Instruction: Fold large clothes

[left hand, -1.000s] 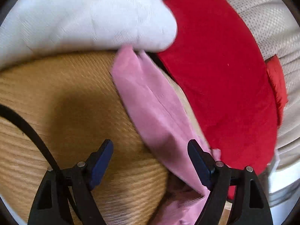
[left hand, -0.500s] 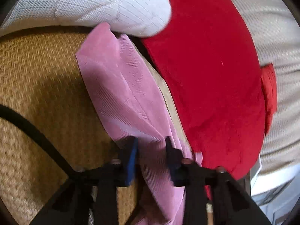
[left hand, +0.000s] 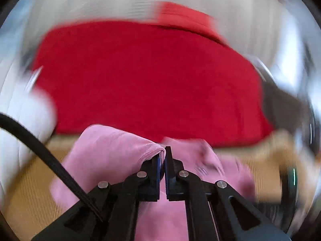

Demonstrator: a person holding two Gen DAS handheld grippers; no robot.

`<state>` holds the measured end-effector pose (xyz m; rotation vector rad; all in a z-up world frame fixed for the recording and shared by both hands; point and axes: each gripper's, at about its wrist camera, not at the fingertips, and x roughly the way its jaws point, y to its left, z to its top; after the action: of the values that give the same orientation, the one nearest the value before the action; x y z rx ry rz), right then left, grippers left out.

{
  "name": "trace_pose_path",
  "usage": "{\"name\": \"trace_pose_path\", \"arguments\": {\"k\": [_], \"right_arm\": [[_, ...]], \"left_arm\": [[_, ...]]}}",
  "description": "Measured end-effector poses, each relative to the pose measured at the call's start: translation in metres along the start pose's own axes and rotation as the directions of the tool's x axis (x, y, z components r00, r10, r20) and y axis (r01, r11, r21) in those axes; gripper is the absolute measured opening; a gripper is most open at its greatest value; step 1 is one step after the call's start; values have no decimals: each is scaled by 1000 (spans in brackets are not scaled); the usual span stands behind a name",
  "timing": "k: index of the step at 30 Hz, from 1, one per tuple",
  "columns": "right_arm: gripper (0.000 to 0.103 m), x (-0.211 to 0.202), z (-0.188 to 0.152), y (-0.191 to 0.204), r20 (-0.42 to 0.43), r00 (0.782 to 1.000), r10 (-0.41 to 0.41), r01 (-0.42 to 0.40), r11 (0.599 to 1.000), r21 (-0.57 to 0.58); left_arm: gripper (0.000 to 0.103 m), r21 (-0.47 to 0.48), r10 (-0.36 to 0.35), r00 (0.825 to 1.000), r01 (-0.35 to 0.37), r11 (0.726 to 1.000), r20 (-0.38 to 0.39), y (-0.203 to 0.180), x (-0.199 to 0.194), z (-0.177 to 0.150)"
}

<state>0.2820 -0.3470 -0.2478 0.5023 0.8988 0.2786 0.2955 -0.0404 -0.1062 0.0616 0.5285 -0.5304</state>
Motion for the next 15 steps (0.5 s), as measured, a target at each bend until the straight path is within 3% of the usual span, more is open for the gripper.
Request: {"name": "trace_pose_path", "arguments": {"k": [3,4,6,7,8,9,12,15], "right_arm": [[60,-2,2,-8,-6,999,33,-33,999,38],[60,-3,3,-10,-8,999,41,-41,998,50],[61,-6,5,-18,-14,997,70,-68,993,96],[61,-9,6,-22,-12,997,82,-80,990,120],[62,-13,8,-28,-3,995,98,-96,984,148],[66,-16,9,-32,6,995,104,-103,981,165],[68,-28,12,-41,51,992,118,-126,971,205],[68,-34,14,-41,68,990,120,-132,968,213]], "left_arm": [[8,257,-33,986,75,964,-164,-82,10,-43],[8,287,-15,977,77,955,-211,-95,10,-57],[9,301,25,944,79,950,-328,-107,18,-87],[9,272,30,931,75,959,-363,-104,18,-95],[10,233,17,929,75,970,-369,-97,16,-100],[18,177,2,932,67,982,-363,-90,9,-99],[54,-23,-54,964,49,999,-262,-57,-28,-88],[79,-202,-39,991,12,979,-129,-19,-61,-64]]}}
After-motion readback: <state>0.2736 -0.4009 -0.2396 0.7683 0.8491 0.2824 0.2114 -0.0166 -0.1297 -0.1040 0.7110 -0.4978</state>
